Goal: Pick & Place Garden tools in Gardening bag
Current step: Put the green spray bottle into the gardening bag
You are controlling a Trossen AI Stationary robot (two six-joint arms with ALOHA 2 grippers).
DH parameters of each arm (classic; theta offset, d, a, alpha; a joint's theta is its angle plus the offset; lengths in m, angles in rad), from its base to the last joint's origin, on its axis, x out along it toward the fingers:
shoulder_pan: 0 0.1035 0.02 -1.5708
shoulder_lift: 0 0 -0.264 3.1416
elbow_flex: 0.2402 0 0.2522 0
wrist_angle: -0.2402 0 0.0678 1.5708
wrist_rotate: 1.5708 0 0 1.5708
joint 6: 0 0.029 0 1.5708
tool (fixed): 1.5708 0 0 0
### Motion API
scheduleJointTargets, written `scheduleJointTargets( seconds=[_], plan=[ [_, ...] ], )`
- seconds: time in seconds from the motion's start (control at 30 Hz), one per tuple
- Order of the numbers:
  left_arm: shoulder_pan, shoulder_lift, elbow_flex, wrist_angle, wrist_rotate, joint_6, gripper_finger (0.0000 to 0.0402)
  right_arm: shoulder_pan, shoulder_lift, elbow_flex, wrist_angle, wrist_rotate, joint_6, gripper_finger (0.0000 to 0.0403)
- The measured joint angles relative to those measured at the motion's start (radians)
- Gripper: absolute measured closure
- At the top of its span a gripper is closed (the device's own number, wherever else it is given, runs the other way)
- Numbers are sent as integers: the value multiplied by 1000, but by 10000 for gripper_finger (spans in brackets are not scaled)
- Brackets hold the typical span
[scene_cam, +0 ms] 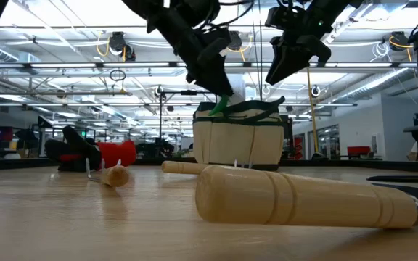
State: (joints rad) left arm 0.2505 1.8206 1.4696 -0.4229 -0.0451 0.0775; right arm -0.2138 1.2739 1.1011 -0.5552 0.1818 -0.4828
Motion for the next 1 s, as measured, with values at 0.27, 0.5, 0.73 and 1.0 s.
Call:
scheduleJointTargets(
  seconds=[0.27,0.5,0.73,1.0],
  plan=[
    [11,0,0,14,-7,32,283,0,0,0,0,0,0,305],
    [11,0,0,21,-1,49,346,0,0,0,0,0,0,305],
    [11,-2,0,-2,-30,44,343,0,0,0,0,0,0,309],
    [5,-23,-1,-13,-112,49,343,0,0,0,-1,0,0,310]
  ],
)
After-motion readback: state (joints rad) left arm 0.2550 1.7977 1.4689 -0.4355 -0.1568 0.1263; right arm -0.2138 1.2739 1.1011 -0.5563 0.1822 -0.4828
